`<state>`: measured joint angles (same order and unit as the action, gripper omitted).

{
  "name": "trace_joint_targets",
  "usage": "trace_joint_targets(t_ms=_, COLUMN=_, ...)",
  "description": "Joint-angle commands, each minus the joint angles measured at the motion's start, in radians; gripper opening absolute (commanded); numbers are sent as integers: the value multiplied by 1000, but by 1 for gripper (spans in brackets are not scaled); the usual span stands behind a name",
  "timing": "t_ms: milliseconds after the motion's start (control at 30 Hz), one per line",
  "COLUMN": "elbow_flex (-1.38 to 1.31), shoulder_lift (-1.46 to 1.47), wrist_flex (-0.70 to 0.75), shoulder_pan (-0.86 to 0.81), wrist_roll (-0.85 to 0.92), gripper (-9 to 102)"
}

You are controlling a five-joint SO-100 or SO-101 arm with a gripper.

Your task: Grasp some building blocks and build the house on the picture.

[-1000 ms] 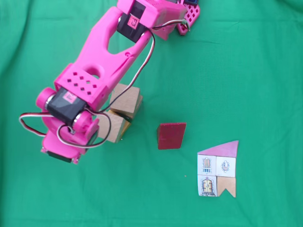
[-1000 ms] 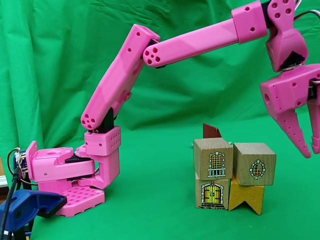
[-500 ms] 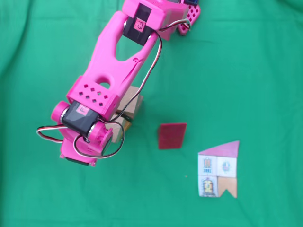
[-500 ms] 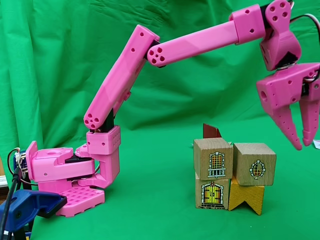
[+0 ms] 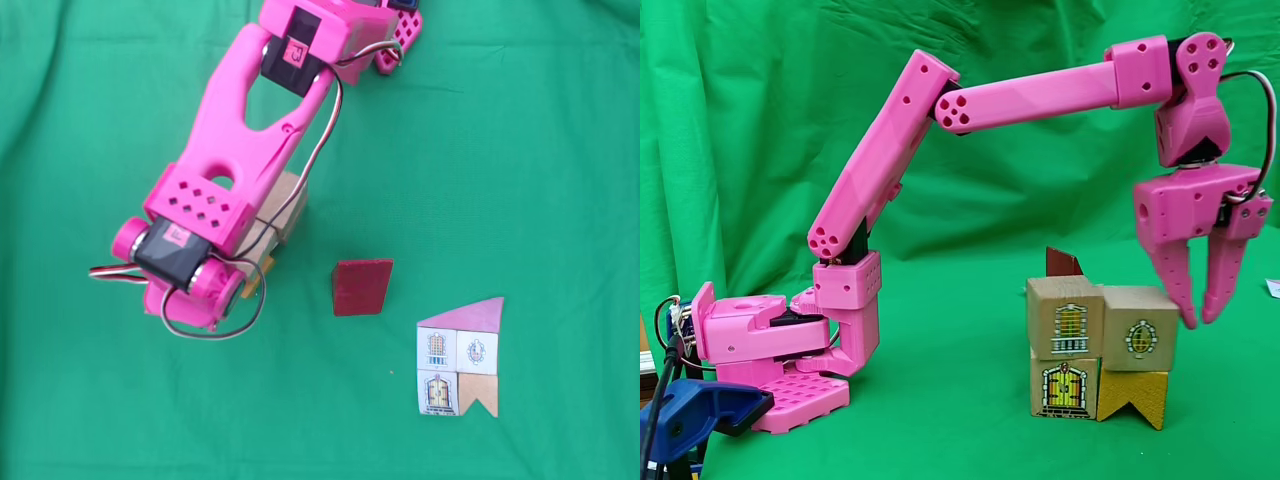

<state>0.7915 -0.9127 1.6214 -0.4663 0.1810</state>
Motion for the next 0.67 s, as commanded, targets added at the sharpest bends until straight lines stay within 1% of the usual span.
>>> trace_joint_targets(t_ms=0, elbow_flex=-5, shoulder_lift=-31, wrist_flex=9, shoulder_pan=0, wrist_roll=5, gripper=0)
trace_joint_targets(t_ms=233, elbow_flex=-38, shoulder_lift=-32, wrist_flex=3, shoulder_pan=2, wrist_roll=8, gripper=0)
trace_joint_targets(t_ms=500, elbow_flex=-258, shoulder_lift=-37, wrist_flex=6, shoulder_pan=-3, wrist_roll=6, gripper=0)
trace_joint_targets(t_ms=633, elbow_flex=-288, shoulder_lift=-64, wrist_flex=17, shoulder_pan=-5, wrist_roll=6, gripper=0)
